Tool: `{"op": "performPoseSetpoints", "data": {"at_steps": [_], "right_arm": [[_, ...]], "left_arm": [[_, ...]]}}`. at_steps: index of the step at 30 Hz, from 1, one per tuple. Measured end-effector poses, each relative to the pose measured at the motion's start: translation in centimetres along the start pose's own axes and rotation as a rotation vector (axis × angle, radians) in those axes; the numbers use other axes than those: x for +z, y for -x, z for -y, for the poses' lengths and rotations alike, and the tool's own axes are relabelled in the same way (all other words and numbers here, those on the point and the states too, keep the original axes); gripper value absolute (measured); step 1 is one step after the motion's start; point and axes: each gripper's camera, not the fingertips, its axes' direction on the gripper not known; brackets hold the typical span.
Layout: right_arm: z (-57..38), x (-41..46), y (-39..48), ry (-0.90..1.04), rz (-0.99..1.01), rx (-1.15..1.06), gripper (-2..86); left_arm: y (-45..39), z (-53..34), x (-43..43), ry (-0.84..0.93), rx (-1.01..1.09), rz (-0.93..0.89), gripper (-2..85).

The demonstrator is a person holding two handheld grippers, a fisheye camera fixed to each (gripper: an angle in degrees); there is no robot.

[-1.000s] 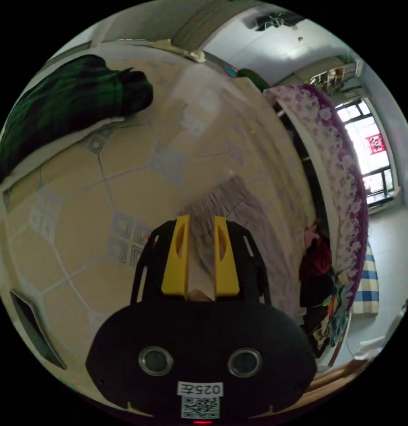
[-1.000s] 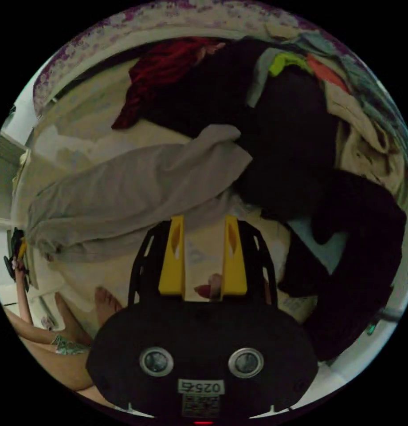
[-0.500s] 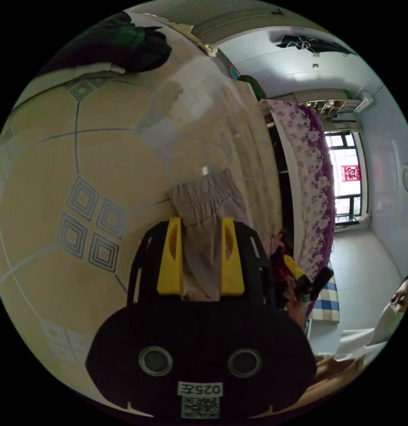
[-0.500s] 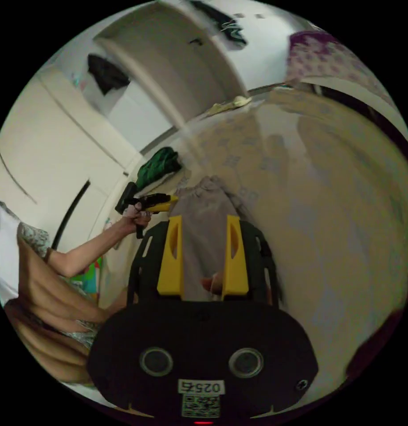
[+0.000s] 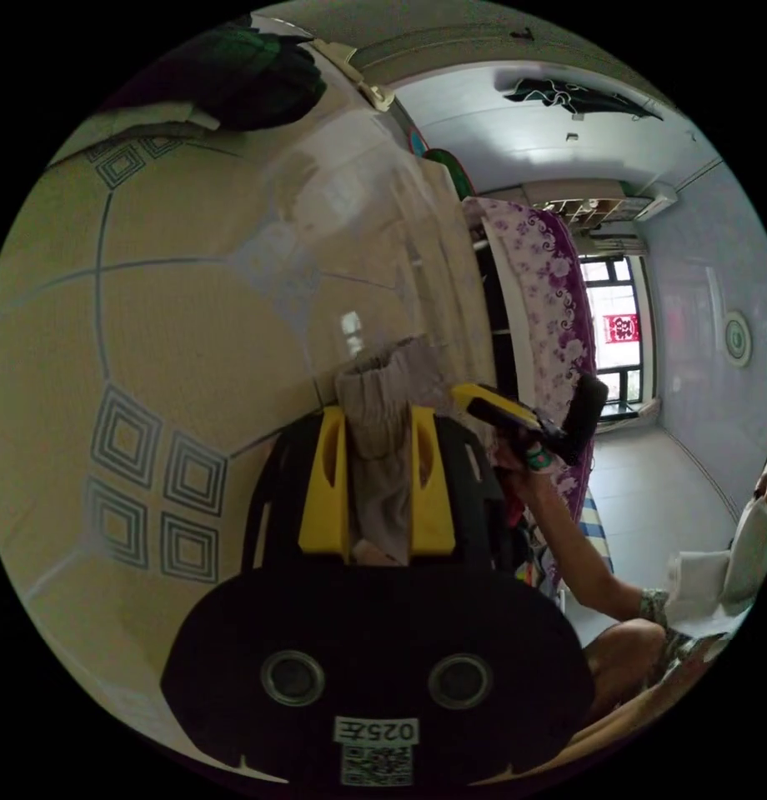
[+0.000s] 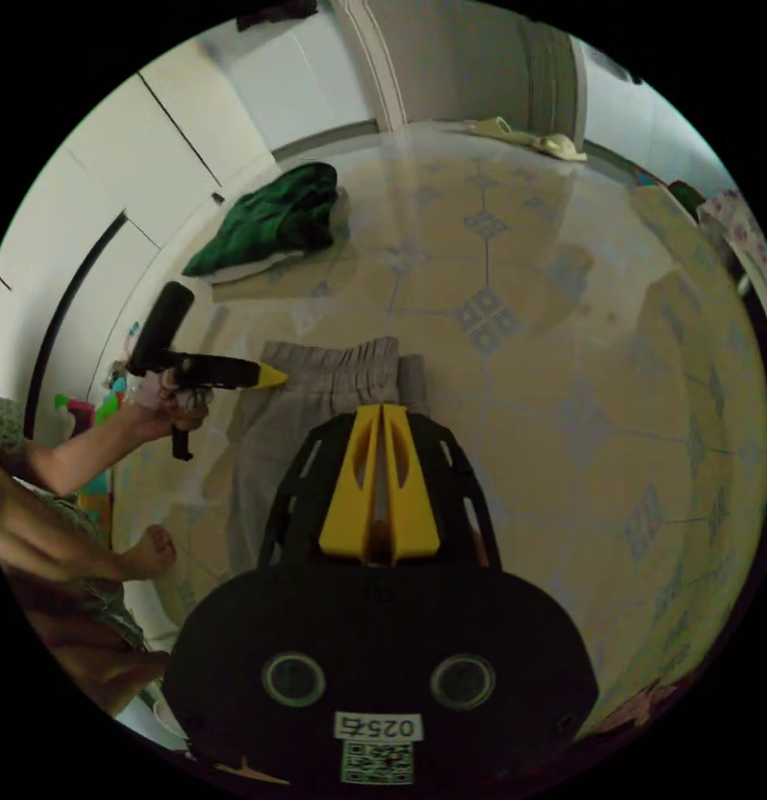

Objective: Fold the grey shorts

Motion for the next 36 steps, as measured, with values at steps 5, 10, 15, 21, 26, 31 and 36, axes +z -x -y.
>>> {"op": "performPoseSetpoints", "data": {"at_steps": [5, 10, 15, 21, 26, 31, 36], "right_arm": [[2.1, 1.8, -0.3, 0.003, 0.023, -0.048, 6.3], [5.2, 6.8, -1.5, 0.132, 0.08, -0.018, 9.8], [6.0, 6.7, -0.2, 0.137, 0.024, -0.083, 4.4], [7.6, 4.3, -1.0, 0.18, -0.061, -0.096, 3.1], [8.7, 9.0, -3.6, 0.244, -0.03, -0.018, 5.3], [9.0, 7.2, -4.4, 0.164, 0.034, 0.05, 8.6], [4.1, 1.0, -2.8, 0.08, -0.001, 0.051, 8.8]], "left_arm": [[-0.3, -0.8, 0.8, 0.0, 0.038, 0.028, 6.4], [-0.3, -1.2, 1.8, 0.024, 0.041, 0.006, 6.1], [-0.9, -2.3, 3.1, 0.028, 0.054, 0.005, 6.2], [-2.8, -3.7, 5.3, 0.048, 0.064, 0.011, 8.6], [-4.9, -5.0, 9.4, 0.081, 0.073, 0.099, 2.0], [-8.6, -6.4, 9.2, 0.026, 0.184, 0.338, 0.3], [-8.8, -6.4, 5.9, -0.131, 0.175, 0.614, 0.5]]}}
